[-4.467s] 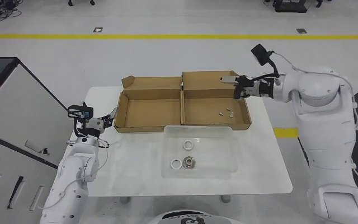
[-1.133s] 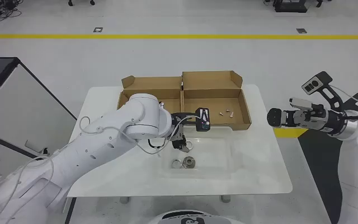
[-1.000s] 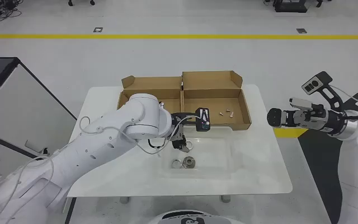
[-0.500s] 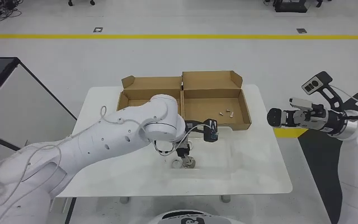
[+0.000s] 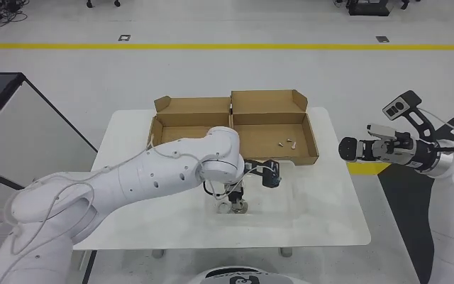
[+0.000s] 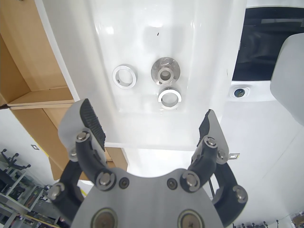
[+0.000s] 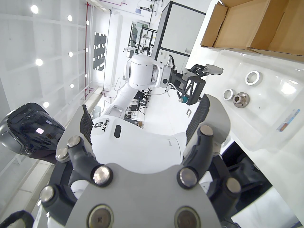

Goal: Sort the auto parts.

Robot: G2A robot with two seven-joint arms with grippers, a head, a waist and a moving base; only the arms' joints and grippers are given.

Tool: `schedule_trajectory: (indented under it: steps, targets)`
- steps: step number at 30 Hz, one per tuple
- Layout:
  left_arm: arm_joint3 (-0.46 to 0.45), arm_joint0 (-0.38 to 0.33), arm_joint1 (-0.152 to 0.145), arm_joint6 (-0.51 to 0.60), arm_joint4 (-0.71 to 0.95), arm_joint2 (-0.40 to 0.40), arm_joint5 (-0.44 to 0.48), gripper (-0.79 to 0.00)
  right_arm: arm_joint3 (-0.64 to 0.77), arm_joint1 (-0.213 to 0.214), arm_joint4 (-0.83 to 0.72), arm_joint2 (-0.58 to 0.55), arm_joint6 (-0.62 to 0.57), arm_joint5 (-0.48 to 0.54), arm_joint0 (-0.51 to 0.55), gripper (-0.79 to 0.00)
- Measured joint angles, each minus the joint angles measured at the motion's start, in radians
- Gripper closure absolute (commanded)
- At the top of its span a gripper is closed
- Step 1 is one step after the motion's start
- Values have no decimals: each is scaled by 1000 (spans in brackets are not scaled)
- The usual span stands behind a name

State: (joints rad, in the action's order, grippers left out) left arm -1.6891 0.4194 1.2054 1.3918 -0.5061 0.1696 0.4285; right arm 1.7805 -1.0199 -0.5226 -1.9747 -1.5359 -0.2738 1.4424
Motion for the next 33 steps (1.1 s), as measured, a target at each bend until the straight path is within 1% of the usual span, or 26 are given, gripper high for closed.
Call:
schedule_trajectory:
  steps: [2,4,5,7,8,10,11,14,19,21,24,26,33]
  targets:
    - [-2,14,5,4,-20,0,-5,-603,0,0,0,0,0,0,0,-785]
    - [1,27,11,4,-33,0,-5,-523,0,0,0,0,0,0,0,-785]
    - [3,31,13,4,-38,0,-4,-526,0,0,0,0,0,0,0,-785]
    - [6,39,17,4,-47,0,-4,-576,0,0,0,0,0,0,0,-785]
    - [7,42,19,3,-50,0,-3,-588,0,0,0,0,0,0,0,-785]
    - [14,47,22,-1,-54,0,1,-548,0,0,0,0,0,0,0,-785]
    - [17,49,24,-1,-56,0,1,-511,0,0,0,0,0,0,0,-785]
    - [22,60,28,4,-67,0,-4,-462,0,0,0,0,0,0,0,-785]
    - [21,95,38,13,-80,0,-13,-462,0,0,0,0,0,0,0,-785]
    - [24,112,44,15,-88,0,-15,-443,0,0,0,0,0,0,0,-785]
    - [32,137,53,18,-107,0,-18,-456,0,0,0,0,0,0,0,-785]
    - [42,150,60,21,-123,0,-21,-440,0,0,0,0,0,0,0,-785]
    - [92,186,85,18,-175,0,-18,-471,0,0,0,0,0,0,0,-785]
